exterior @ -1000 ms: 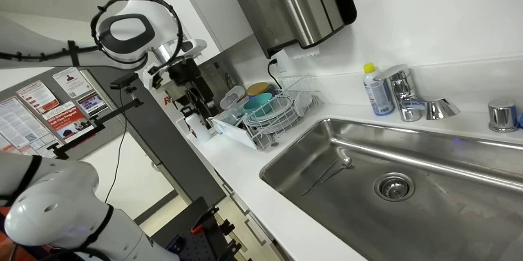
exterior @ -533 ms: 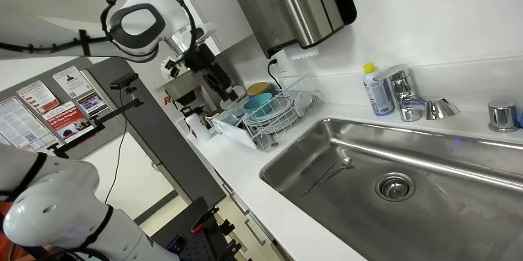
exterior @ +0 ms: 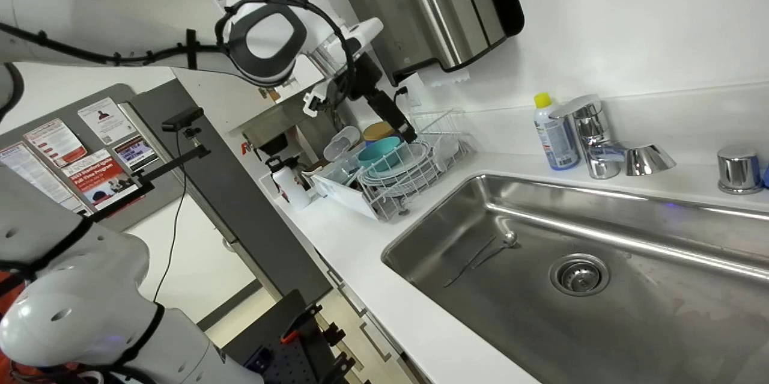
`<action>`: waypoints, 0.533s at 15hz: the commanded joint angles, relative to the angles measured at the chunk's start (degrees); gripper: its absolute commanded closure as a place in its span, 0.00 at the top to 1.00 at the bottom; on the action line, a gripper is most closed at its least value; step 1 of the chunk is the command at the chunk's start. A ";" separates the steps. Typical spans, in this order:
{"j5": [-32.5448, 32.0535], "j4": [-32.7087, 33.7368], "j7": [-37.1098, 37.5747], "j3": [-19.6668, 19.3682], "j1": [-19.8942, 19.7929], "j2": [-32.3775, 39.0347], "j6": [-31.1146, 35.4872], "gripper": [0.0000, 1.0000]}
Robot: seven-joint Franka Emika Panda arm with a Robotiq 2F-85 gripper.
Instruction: Open and close the faucet and then put the spoon in the sink on the dish rack
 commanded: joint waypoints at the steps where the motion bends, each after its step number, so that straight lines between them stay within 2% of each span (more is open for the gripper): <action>1: 0.10 3.09 4.59 -0.93 -1.47 7.72 3.84 1.00; 3: -1.15 3.12 5.95 -1.95 -1.85 10.67 4.87 1.00; 4: -0.21 1.63 3.52 -1.78 -1.21 7.67 3.61 1.00; 8: -0.27 2.55 4.16 -2.55 -1.36 10.90 4.30 1.00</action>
